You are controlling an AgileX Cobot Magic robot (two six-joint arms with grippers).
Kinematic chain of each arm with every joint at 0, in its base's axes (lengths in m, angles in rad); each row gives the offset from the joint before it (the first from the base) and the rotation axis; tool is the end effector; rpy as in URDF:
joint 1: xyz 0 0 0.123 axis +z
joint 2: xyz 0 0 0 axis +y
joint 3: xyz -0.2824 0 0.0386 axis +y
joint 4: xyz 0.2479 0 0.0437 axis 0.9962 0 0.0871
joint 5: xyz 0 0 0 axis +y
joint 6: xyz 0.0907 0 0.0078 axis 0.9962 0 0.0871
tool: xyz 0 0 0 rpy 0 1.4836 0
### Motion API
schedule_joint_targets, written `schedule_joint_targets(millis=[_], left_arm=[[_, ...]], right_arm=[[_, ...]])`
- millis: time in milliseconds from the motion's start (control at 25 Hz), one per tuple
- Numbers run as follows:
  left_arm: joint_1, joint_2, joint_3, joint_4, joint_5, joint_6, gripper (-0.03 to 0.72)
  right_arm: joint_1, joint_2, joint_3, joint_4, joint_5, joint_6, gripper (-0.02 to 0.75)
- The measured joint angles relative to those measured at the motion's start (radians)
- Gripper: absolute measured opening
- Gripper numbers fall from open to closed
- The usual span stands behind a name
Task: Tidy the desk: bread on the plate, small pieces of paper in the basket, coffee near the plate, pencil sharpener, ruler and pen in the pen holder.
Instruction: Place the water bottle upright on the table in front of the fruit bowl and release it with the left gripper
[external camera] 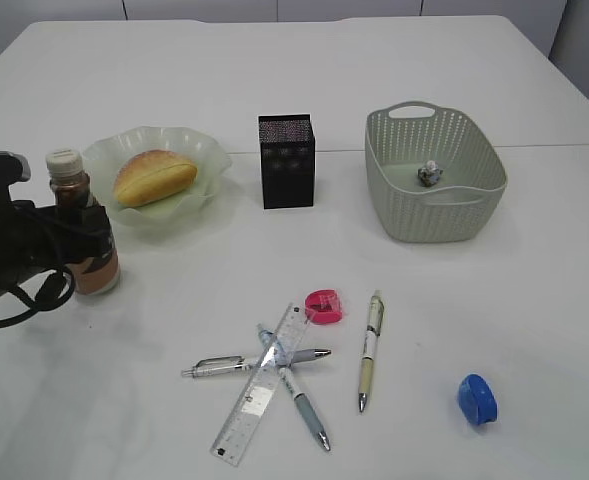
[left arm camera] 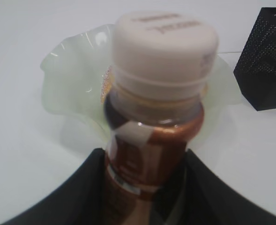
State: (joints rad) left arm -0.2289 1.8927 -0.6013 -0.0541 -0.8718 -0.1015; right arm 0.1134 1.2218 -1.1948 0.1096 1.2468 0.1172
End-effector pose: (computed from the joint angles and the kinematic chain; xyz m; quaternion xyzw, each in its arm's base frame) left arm 0.3147 -0.0695 0.1226 0.0257 0.8141 -0.0887 0.5734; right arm 0.2202 0.0346 0.3546 0.0091 0.9801 0.0759 0.1831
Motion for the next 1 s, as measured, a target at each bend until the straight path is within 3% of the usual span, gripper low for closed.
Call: schedule_joint_targets(millis=[520,840,1000], left_arm=[[0.0,0.0,-0.006,0.002,0.047,0.0,0.334],[0.0,0.0,-0.006,0.028,0.049,0.0,0.509],[0.0,0.0,-0.006,0.03,0.049,0.0,0.533]], right_arm=[[0.0,0.0,0.0,0.0,0.0,0.0,0.501],[0.0,0.0,0.0,0.0,0.0,0.0,0.501],[0.0,0.0,0.0,0.0,0.0,0.0,0.501]])
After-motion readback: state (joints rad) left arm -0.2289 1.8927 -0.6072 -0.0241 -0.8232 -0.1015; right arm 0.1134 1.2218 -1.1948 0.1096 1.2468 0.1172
